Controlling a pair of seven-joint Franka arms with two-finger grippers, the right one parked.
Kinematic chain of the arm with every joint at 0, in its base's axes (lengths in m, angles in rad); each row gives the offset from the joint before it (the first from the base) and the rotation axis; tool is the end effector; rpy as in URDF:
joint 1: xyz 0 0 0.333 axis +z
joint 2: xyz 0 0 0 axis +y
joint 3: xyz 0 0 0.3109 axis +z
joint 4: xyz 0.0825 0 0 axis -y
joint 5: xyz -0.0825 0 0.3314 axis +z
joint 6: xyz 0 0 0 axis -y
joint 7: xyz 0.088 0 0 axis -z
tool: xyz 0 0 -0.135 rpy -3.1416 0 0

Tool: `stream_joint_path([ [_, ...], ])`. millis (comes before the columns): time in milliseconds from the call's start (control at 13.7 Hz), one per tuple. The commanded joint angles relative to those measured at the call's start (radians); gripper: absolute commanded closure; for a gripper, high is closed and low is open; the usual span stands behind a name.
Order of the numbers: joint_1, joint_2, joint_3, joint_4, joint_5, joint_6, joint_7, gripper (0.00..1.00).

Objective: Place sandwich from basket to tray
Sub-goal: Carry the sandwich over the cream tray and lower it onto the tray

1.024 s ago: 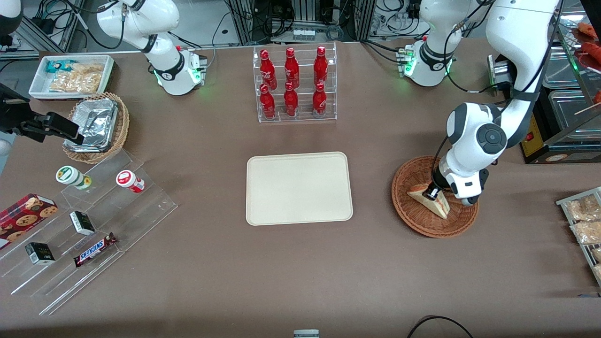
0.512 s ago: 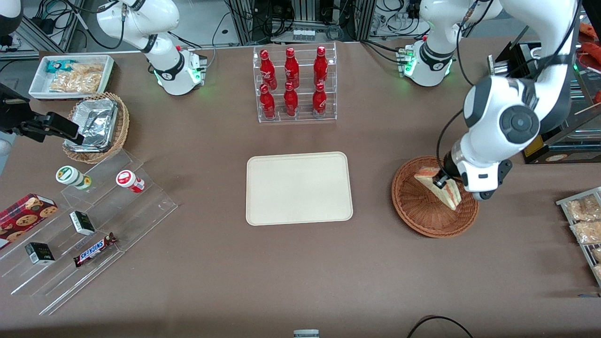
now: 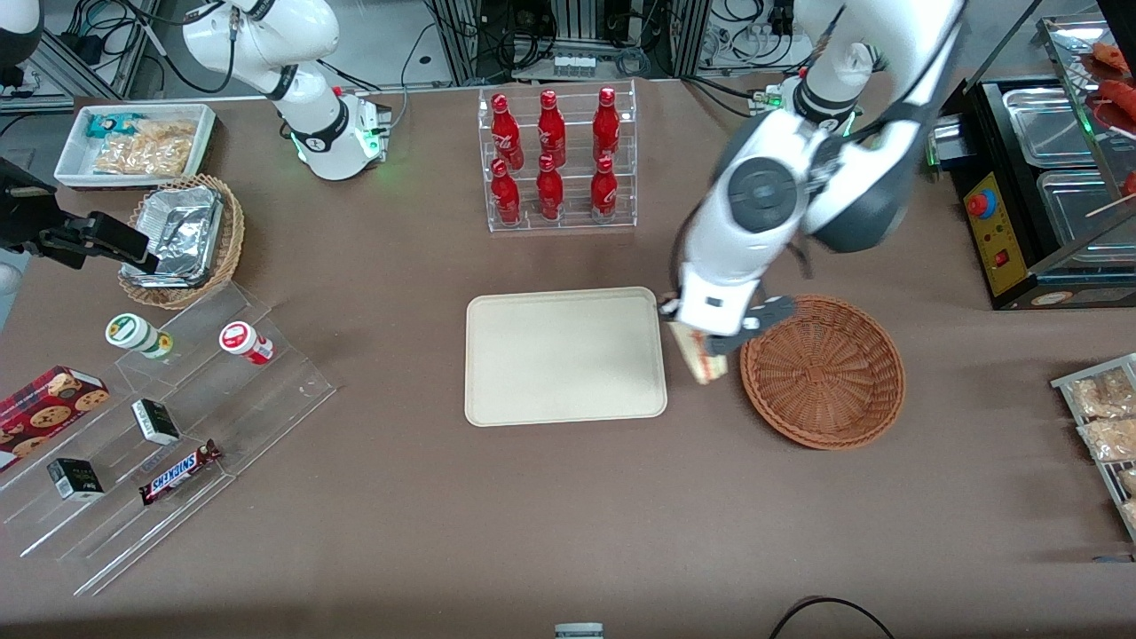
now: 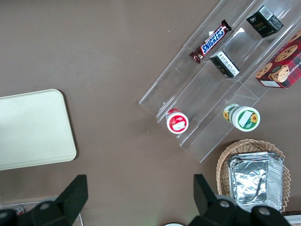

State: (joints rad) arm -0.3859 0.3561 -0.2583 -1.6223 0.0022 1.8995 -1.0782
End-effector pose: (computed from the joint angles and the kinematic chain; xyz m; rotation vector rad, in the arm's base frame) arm 0.4884 -0.3469 0.4047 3.0533 0.6920 -0.1728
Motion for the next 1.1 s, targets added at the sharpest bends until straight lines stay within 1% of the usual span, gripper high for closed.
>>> stream_joint_path([
  [0, -0.106, 0.151, 0.01, 0.107, 0.005, 0.089, 0.003, 0.94],
  [146, -0.168, 0.211, 0.011, 0.108, 0.009, 0.17, 0.011, 0.94],
  [220, -0.192, 0.234, 0.011, 0.11, 0.031, 0.193, 0.012, 0.94],
  [366, -0.203, 0.279, 0.01, 0.136, 0.122, 0.211, 0.017, 0.93],
  [439, -0.221, 0.308, 0.01, 0.162, 0.148, 0.211, 0.023, 0.93],
  [659, -0.251, 0.369, 0.01, 0.208, 0.151, 0.213, 0.024, 0.92],
  [1024, -0.255, 0.414, 0.01, 0.214, 0.153, 0.26, 0.023, 0.92],
])
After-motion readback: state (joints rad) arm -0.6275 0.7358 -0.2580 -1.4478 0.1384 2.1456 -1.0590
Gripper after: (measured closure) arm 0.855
